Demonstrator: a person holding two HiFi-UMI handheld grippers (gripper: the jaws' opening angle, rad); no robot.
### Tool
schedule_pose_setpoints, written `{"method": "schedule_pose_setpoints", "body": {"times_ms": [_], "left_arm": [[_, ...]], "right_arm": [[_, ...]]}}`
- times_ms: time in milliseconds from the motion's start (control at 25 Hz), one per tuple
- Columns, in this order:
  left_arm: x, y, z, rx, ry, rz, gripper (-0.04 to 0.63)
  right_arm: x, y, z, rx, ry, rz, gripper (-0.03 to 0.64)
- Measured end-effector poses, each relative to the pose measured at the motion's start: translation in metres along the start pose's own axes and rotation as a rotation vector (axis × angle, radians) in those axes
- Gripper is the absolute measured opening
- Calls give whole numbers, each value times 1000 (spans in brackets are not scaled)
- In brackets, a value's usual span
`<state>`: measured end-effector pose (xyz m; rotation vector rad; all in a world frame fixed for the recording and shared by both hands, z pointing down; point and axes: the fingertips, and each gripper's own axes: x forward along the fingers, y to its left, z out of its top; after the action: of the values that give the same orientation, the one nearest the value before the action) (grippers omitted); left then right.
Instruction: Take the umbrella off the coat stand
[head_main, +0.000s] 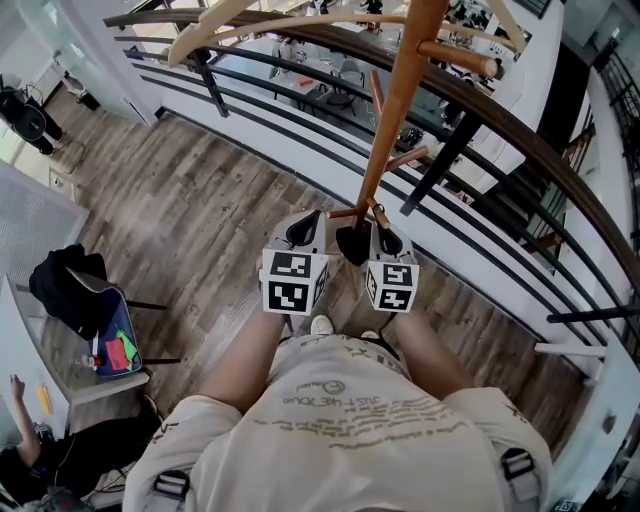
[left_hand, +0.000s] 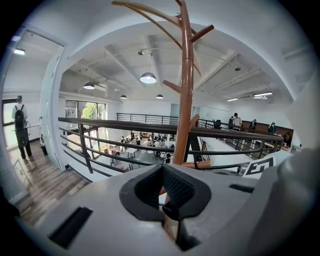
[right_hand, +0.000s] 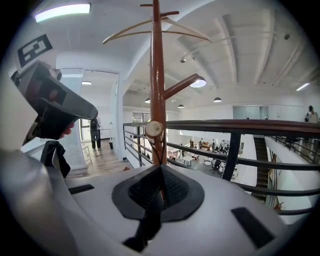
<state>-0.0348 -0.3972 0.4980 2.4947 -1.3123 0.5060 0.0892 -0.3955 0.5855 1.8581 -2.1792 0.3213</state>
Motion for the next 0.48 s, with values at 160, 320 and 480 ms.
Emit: {"method": "schedule_pose_setpoints", "body": {"times_ms": [160,320,480], "left_arm": [[7,-12,4,3,0,-22,5],[12,-24,9,-6,-15,-49,5],[16,-33,11,-31,-18,-82,5]], "right_arm": [[-14,-7,2,-7,-2,-8,5],[-31,-16,3,-2,-10,-26,5],[-47,-24,7,-9,-20,-54,5]]}}
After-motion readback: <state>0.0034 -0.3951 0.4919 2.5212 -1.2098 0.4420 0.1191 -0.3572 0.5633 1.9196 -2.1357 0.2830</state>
